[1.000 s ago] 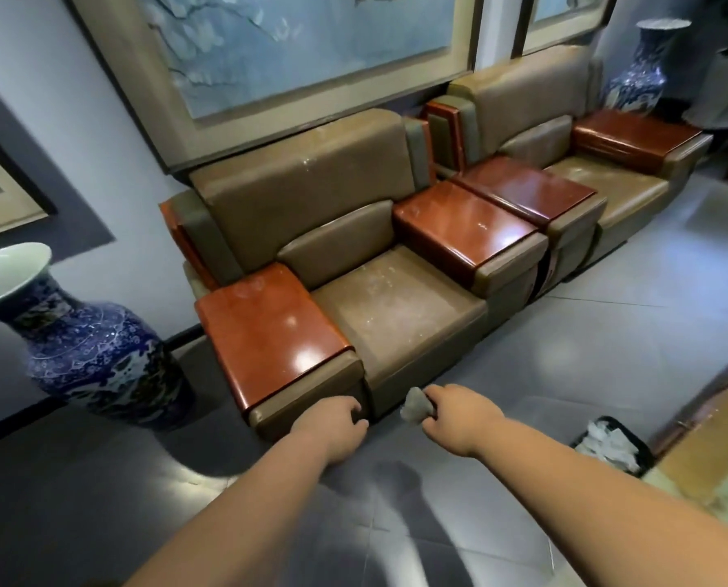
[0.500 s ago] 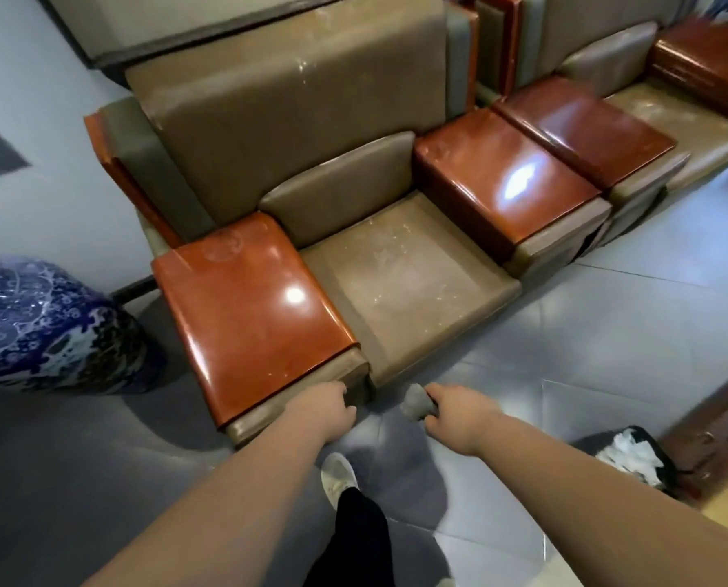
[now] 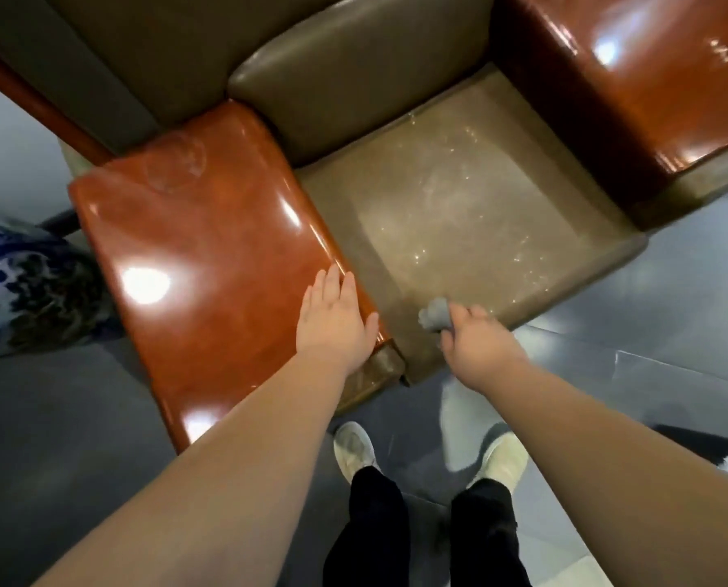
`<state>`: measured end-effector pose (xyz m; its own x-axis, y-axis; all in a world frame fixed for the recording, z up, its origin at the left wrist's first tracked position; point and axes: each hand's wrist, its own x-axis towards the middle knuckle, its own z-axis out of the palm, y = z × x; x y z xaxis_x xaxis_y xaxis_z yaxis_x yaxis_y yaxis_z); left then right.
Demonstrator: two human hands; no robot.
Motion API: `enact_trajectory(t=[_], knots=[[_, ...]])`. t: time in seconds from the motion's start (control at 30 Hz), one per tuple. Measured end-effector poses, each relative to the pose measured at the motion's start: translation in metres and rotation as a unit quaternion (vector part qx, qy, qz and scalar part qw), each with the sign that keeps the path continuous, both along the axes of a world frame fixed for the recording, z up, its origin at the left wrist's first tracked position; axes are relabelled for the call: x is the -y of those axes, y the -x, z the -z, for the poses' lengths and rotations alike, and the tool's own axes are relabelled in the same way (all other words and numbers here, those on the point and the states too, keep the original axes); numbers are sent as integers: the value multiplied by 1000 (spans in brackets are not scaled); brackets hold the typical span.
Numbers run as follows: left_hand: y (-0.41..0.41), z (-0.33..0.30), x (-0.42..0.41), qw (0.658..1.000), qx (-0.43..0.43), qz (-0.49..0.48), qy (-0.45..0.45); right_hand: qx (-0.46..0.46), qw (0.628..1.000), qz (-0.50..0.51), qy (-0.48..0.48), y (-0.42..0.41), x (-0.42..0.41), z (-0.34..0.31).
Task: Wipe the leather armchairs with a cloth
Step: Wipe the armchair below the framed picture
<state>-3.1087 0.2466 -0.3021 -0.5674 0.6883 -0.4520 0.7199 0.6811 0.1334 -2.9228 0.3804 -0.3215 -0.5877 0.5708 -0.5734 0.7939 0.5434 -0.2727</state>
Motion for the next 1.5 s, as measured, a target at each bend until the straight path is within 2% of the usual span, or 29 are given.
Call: enact_trajectory(t=[0.1,0.2,0.27,0.33,0.4,0.43,0.5,0.57,0.67,0.77,0.83,0.93,0.97,1.03,1.13,1.2,1.27,1.3,1.37,1.43,1.5], knots=[[-6,47,-9,998,-58,8,31,-6,991,-112,-70,19,1,51],[-16,70,-7,991,-128,-18,-33,2,984,-177,-27,8,16,94],[-17,78,-4,985,-154,-20,-75,-66,989,-131,-14,-4,20,114],[-15,80,-3,983,-162,-11,-80,-147,987,-59,-30,10,14,123],[-15,79,-3,984,-162,-6,-79,-179,983,-8,-49,42,-4,133],[-15,79,-3,984,-161,-4,-79,-165,985,-14,-44,58,-11,138],[-15,78,-3,984,-156,-2,-84,-112,985,-111,-66,70,-11,150],[-13,78,-2,984,-152,-4,-93,-94,964,-226,-109,54,1,155],[-12,79,-2,984,-149,-5,-102,-111,945,-280,-127,9,15,156],[-13,80,-1,982,-149,-3,-116,-136,921,-339,-136,4,-4,156],[-13,81,-1,981,-147,-2,-128,-141,926,-307,-166,30,-30,161],[-12,81,-1,979,-151,-3,-140,-116,962,-157,-193,70,-65,160],[-12,80,-2,979,-149,-3,-140,-116,965,-138,-190,71,-64,159],[-12,80,-3,979,-145,-3,-140,-128,963,-160,-177,55,-39,158],[-13,80,-3,981,-144,-5,-134,-171,940,-257,-148,2,2,160],[-12,82,-1,981,-146,-1,-128,-205,908,-340,-137,-11,-12,160],[-12,82,-1,980,-150,1,-128,-195,898,-359,-163,1,-47,163],[-12,82,0,980,-150,0,-130,-176,911,-322,-187,14,-66,165],[-12,81,-1,980,-149,-1,-129,-124,950,-181,-223,43,-92,162],[-12,79,-1,982,-146,1,-121,-85,968,-72,-226,62,-80,157],[-12,77,-2,982,-144,-2,-119,-92,969,-107,-204,61,-45,155]])
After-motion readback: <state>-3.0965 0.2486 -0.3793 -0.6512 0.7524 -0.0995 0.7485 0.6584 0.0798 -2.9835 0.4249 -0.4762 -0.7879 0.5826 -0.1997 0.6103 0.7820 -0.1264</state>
